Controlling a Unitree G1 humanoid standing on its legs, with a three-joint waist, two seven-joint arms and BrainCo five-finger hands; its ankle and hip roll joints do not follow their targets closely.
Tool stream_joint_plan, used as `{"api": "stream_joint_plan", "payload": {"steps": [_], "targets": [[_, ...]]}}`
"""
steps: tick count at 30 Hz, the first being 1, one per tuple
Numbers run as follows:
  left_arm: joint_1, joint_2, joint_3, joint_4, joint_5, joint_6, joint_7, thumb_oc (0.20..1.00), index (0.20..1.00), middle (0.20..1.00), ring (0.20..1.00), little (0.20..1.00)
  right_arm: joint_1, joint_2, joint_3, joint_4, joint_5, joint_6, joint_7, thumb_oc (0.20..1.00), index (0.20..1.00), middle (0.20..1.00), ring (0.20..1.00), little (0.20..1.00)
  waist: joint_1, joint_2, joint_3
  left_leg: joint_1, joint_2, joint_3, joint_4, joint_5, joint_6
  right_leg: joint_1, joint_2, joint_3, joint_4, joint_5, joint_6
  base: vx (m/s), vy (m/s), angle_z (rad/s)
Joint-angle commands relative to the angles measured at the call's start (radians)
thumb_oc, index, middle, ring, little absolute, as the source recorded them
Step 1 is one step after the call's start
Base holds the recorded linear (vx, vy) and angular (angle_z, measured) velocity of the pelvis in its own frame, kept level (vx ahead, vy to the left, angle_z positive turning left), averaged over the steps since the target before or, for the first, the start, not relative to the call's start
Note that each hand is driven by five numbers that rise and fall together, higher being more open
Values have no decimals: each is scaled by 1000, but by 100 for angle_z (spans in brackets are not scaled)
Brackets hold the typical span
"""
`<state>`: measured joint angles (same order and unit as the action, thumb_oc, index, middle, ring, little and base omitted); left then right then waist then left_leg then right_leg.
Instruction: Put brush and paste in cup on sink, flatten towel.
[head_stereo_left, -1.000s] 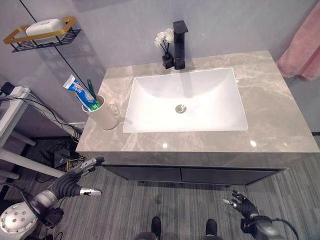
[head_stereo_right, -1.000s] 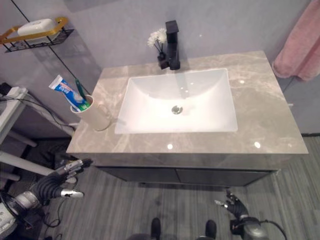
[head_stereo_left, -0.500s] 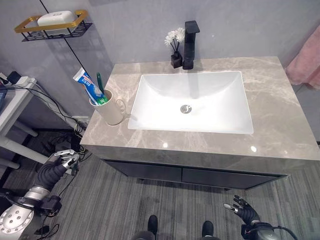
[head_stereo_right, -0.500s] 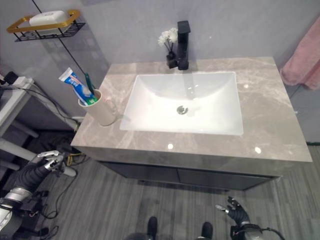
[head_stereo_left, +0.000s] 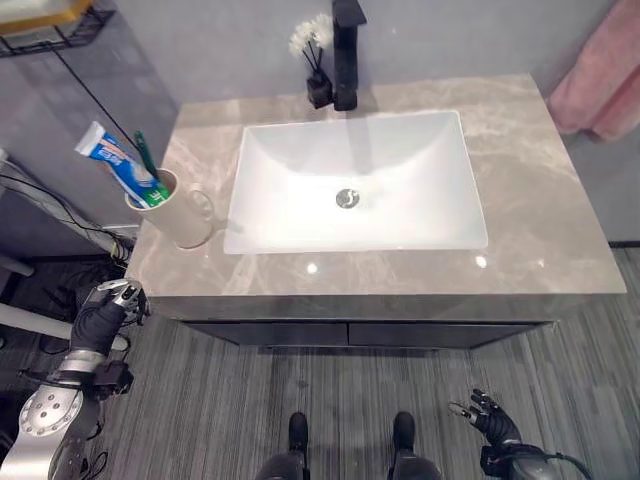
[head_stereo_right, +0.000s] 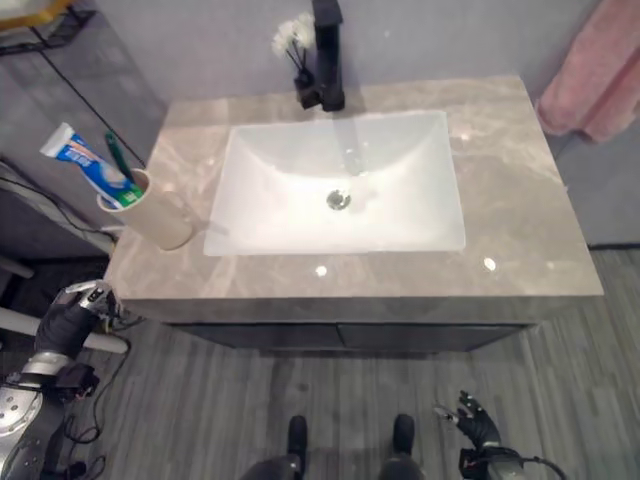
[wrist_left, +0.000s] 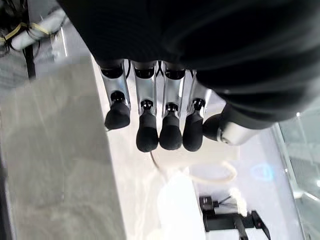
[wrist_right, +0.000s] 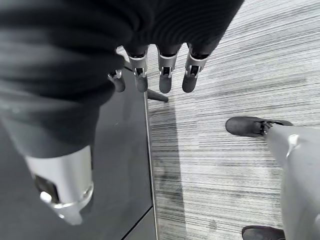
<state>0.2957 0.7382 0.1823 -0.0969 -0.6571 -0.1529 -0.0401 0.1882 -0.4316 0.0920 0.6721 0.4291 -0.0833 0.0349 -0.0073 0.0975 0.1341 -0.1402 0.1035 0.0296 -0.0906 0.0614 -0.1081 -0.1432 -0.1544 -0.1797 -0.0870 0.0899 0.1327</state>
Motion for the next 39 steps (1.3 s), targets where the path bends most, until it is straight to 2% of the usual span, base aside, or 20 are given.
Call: {"api": "stream_joint_plan", "payload": {"steps": [1, 13, 28, 39], "targets": [[-57, 27, 43, 18, 4, -69, 30, 200, 200, 200, 200, 200, -36, 3, 0, -49, -16, -28, -21, 1000, 1000, 1000, 1000, 1000, -10, -48, 25, -38, 21, 35, 3, 37, -30, -17, -52, 57, 0, 18, 47, 17, 6, -13], [-99, 25, 43, 50, 23, -70, 70, 200, 200, 200, 200, 200, -71, -15, 9, -55, -42, -30, -42, 1000, 1000, 1000, 1000, 1000, -21, -49, 54, -60, 25, 58, 3, 35, -33, -66, -49, 85, 0, 24, 50, 34, 6, -9], [-146, 42, 61, 47, 41, -77, 109, 200, 200, 200, 200, 200, -95, -24, -26, -23, -17, -38, -73, 1000, 1000, 1000, 1000, 1000, -22, -58, 88, -93, 26, 42, 3, 38, -35, -92, -45, 81, 0, 22, 51, 11, -4, 0], [-203, 83, 74, 37, 53, -86, 137, 200, 200, 200, 200, 200, -100, -23, -29, -15, -22, -38, -80, 1000, 1000, 1000, 1000, 1000, -28, -67, 121, -129, 25, 39, 3, 41, -37, -133, -43, 86, 0, 30, 55, 0, 0, 0]]}}
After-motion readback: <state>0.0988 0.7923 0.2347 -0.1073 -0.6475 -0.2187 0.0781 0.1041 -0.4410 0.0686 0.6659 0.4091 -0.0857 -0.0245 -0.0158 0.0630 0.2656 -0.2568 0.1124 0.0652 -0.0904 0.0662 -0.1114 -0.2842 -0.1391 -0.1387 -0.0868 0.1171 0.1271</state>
